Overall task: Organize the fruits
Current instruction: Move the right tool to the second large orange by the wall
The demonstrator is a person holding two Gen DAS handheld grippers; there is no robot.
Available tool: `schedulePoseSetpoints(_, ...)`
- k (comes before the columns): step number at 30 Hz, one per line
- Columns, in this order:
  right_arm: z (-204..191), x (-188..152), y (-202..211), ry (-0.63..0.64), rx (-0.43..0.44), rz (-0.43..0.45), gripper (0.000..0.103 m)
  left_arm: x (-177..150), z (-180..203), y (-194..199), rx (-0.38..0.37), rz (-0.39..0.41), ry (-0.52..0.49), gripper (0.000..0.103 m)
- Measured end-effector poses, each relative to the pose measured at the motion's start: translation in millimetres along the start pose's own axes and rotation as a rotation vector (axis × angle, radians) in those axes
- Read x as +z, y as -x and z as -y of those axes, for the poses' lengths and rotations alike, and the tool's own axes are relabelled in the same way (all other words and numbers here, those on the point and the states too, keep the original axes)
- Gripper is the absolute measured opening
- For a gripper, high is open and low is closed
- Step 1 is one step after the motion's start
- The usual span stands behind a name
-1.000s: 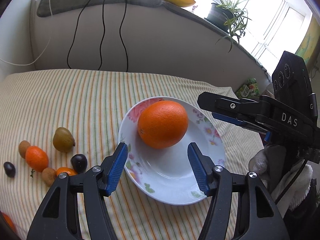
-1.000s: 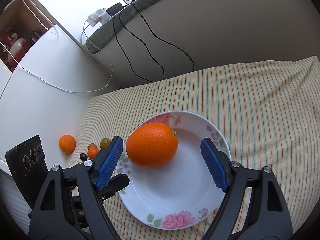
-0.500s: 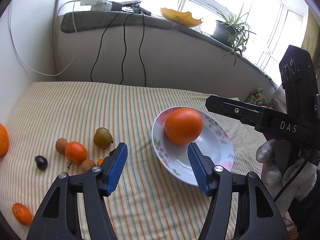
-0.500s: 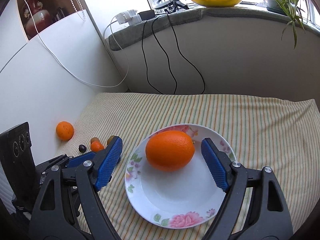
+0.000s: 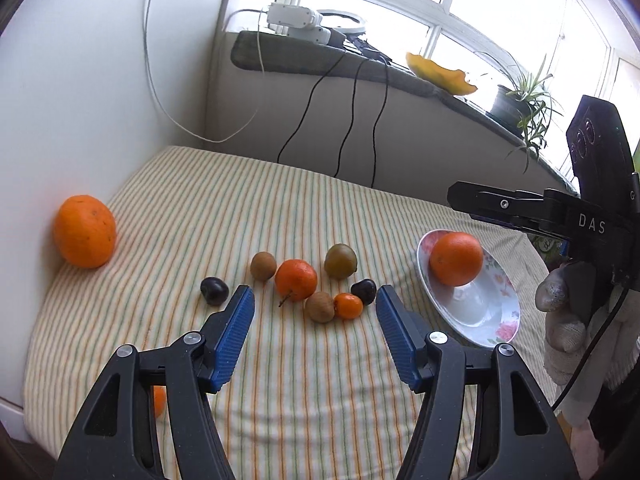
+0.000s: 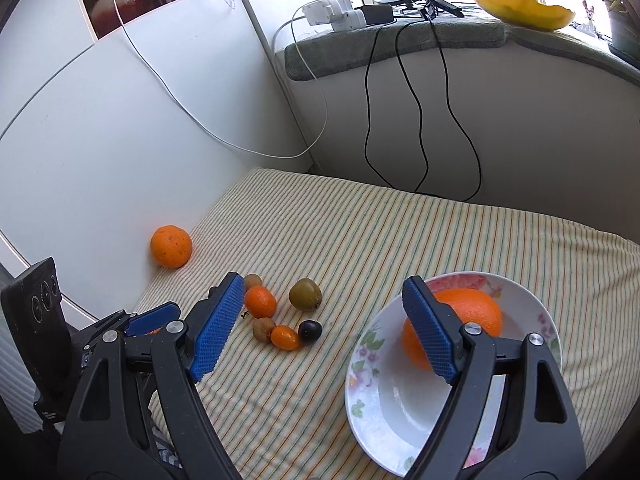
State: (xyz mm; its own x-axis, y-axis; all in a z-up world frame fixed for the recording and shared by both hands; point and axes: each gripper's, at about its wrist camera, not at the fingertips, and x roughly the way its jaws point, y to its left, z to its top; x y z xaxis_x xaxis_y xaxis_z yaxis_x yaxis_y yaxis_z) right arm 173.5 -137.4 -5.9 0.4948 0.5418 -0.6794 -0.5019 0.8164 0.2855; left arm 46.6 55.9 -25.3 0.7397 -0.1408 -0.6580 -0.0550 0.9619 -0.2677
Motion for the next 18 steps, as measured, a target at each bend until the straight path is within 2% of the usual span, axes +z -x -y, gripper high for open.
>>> schedulePoseSetpoints(11,-68,21,-59,0.105,0.151,-0.09,0.084,-8,-71,26,0.136,0.062,0.129,0.063)
schedulePoseSetpoints(18,-97,32,-104,0.089,0.252,-0.153,0.084,-8,-107,23,0.205,0.067,0.183,0.063)
